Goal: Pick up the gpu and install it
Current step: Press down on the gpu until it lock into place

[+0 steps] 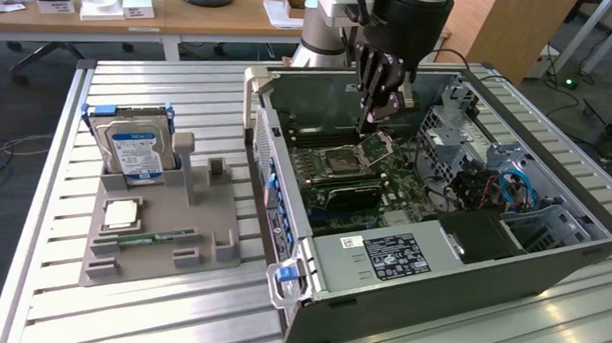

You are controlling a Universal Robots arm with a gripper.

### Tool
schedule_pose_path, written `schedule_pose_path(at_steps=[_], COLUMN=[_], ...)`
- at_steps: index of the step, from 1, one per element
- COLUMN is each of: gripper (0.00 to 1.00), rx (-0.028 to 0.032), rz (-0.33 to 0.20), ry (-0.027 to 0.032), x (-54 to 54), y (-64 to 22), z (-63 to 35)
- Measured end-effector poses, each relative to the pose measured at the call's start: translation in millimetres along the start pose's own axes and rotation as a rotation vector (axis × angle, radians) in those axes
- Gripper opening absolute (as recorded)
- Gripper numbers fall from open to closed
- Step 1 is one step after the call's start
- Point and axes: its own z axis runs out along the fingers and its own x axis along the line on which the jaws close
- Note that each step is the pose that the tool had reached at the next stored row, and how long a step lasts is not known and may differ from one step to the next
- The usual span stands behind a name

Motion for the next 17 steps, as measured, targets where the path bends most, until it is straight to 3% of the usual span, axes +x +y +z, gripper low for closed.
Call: schedule_pose_path(at_steps=[9, 17], gripper=[0.11, 0.11], rx=[0.0001, 0.0001], rz=[0.000, 0.000], ry=[-0.0001, -0.0001], x=[0.0, 0.4], y=[0.0, 0.2], z=[0.7, 14.5])
